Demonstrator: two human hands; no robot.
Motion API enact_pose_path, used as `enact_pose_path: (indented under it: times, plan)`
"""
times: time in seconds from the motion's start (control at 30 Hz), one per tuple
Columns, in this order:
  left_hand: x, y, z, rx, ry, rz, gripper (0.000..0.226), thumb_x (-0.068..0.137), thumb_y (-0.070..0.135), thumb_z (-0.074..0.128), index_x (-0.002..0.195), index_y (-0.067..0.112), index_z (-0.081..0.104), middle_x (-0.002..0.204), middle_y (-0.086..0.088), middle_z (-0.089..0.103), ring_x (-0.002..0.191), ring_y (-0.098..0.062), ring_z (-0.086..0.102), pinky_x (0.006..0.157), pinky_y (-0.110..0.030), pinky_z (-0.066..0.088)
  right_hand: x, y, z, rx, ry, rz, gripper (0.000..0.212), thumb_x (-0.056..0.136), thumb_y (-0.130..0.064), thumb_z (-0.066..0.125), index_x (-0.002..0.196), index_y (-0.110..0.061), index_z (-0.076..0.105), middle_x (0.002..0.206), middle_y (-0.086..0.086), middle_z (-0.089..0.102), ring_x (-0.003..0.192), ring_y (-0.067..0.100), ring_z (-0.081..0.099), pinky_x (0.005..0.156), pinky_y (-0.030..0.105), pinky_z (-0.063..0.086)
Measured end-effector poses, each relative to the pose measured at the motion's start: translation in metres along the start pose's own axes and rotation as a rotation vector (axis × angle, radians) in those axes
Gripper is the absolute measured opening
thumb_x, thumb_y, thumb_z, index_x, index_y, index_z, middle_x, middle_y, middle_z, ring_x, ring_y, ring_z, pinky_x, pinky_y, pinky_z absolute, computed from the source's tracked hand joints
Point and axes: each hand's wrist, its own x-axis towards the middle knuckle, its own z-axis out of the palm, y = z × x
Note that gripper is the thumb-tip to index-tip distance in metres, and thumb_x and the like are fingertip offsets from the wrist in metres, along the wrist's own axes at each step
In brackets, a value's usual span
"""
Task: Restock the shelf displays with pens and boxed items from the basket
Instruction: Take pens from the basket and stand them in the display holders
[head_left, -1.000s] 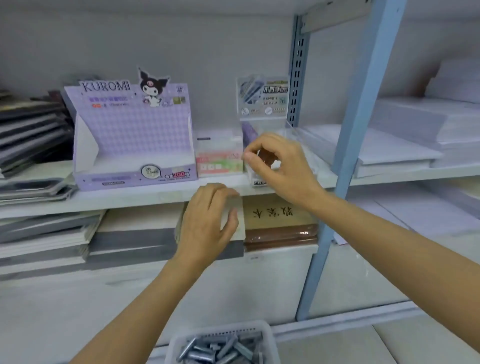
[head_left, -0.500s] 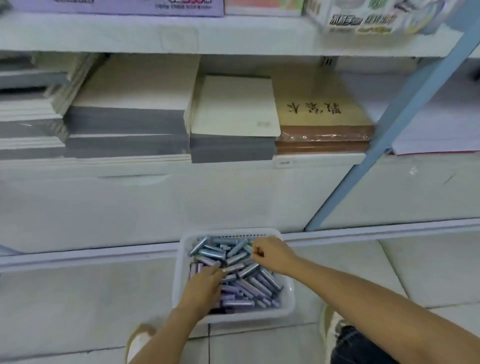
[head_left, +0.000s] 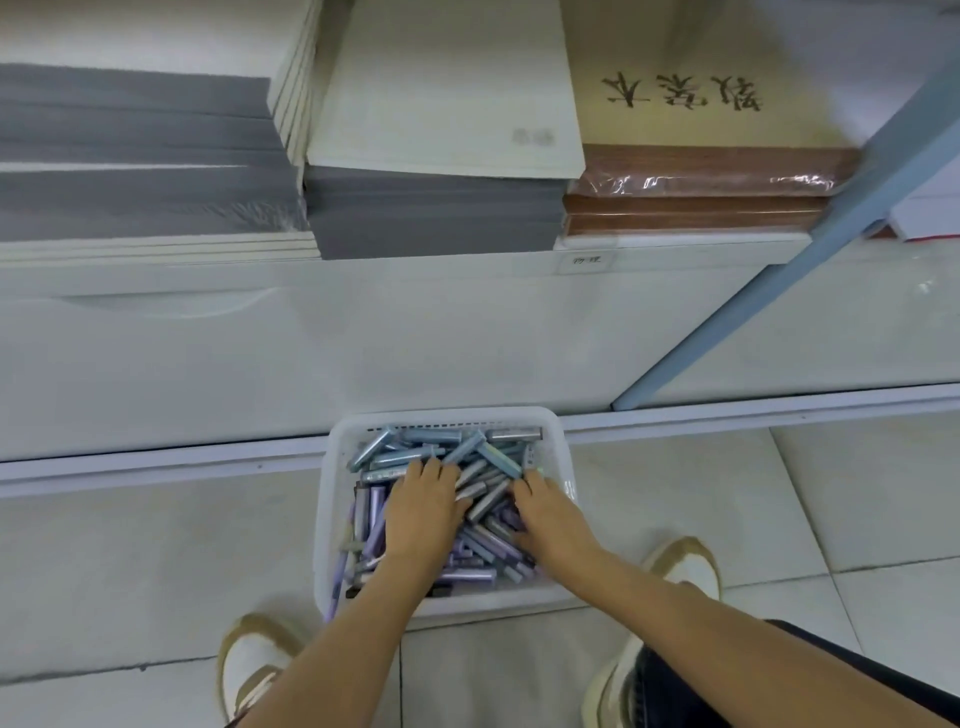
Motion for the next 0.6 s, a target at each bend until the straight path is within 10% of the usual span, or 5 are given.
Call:
enact_pose_path:
  times: [0.37, 0.6]
  plan:
    - [0.005, -0.006, 0.001, -0.144, -0.145, 0.087, 0.032, 0.103, 0.029, 0.042, 0.130, 0.012, 0.046, 0.130, -0.007, 0.053, 0.122, -0.022, 0.043, 0.091, -0.031, 0.042, 0.001, 0.012, -0.010, 0.326, -0.154, -0.005, 0.043, 0.090, -0.020, 0.066, 0.126, -0.008, 0.045, 0.124, 0.014, 0.059, 0.110, 0.028, 0.058, 0.094, 0.041, 0.047]
    - [-0.011, -0.026, -0.018, -0.948, -0.223, -0.087, 0.016, 0.101, 0.018, 0.049, 0.100, 0.005, 0.059, 0.085, -0.006, 0.068, 0.080, -0.021, 0.062, 0.081, -0.041, 0.051, 0.007, 0.004, -0.036, 0.675, -0.080, 0.015, 0.045, 0.091, -0.025, 0.064, 0.130, -0.018, 0.044, 0.119, -0.002, 0.055, 0.097, 0.008, 0.057, 0.079, 0.018, 0.047]
